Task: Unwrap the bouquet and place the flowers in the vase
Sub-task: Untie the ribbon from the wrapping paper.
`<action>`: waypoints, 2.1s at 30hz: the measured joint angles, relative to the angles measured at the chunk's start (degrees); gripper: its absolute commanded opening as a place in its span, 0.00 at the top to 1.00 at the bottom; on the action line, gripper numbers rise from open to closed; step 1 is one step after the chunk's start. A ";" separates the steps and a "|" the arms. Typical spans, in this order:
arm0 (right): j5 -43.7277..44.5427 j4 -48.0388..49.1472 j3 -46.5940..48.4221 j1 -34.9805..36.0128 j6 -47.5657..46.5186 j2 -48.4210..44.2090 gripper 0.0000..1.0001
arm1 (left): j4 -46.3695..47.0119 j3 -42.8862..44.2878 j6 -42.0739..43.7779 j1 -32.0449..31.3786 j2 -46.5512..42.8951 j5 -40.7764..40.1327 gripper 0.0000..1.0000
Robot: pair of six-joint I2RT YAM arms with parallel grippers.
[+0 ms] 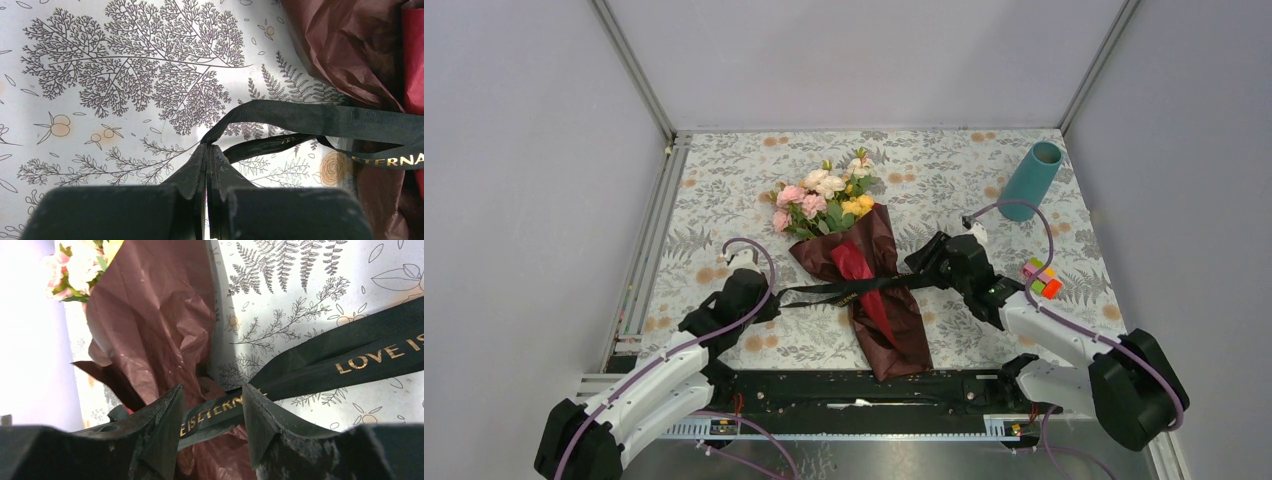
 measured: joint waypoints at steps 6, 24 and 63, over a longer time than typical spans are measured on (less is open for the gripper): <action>0.13 2.64 0.11 0.00 0.26 6.88 0.68 | -0.63 0.00 -0.02 0.02 -0.68 0.00 1.00; 3.93 2.05 3.06 -8.41 -3.39 2.34 1.00 | -2.08 0.00 -0.50 0.22 -1.22 -0.81 1.00; -3.89 -13.25 -4.92 -22.29 -16.74 -18.75 0.82 | 4.85 16.44 10.58 -11.52 8.52 4.04 0.26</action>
